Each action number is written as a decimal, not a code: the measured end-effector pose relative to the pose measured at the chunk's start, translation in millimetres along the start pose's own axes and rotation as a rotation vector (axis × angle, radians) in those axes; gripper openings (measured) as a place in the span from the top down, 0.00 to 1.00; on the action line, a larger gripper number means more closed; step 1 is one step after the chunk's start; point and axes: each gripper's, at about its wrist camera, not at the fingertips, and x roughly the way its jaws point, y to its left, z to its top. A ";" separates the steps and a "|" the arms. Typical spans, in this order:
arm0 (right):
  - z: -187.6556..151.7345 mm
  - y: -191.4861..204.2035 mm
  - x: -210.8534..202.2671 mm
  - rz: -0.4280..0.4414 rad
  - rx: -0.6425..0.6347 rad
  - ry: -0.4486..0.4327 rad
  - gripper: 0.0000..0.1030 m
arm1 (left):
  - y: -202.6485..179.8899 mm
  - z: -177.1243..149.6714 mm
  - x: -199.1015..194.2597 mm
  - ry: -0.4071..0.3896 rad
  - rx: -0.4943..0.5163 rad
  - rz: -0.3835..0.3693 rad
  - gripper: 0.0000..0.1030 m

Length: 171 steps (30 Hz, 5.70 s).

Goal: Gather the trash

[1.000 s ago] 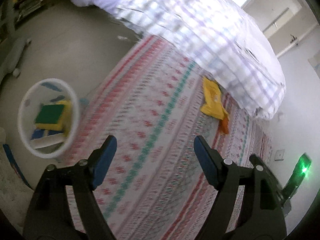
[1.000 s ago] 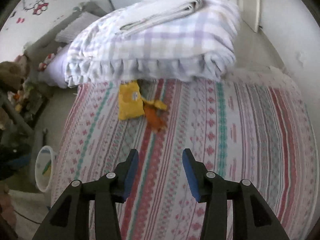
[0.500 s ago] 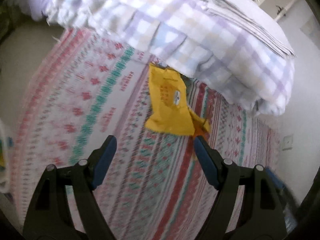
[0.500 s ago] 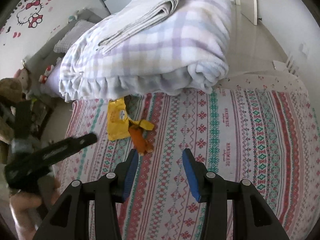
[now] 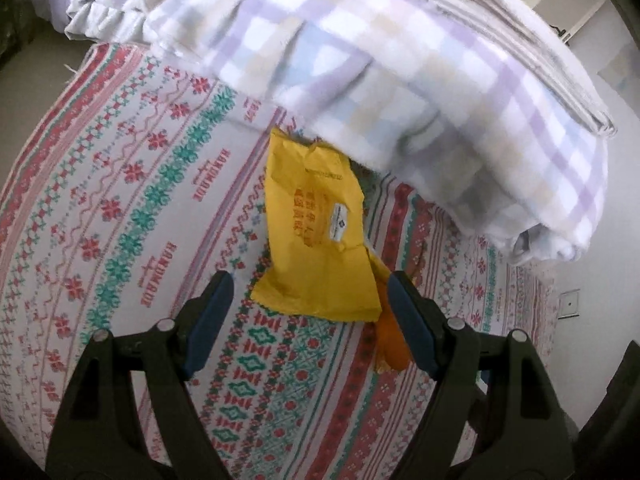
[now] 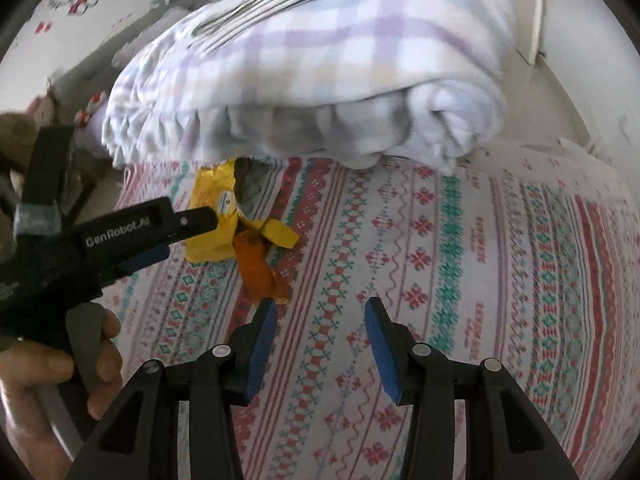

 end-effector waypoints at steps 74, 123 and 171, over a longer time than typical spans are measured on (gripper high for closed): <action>-42.2 163.7 -24.4 0.204 -0.205 -0.020 0.87 | 342.7 -58.0 -203.8 -0.033 -0.282 0.109 0.83; -103.7 494.6 70.7 0.471 -0.366 0.182 0.81 | 447.3 -79.8 -269.5 -0.173 -0.754 -0.003 0.36; -224.0 216.9 -186.0 0.405 -0.549 -0.197 0.20 | 134.1 -265.9 -330.4 -0.523 0.096 0.512 0.10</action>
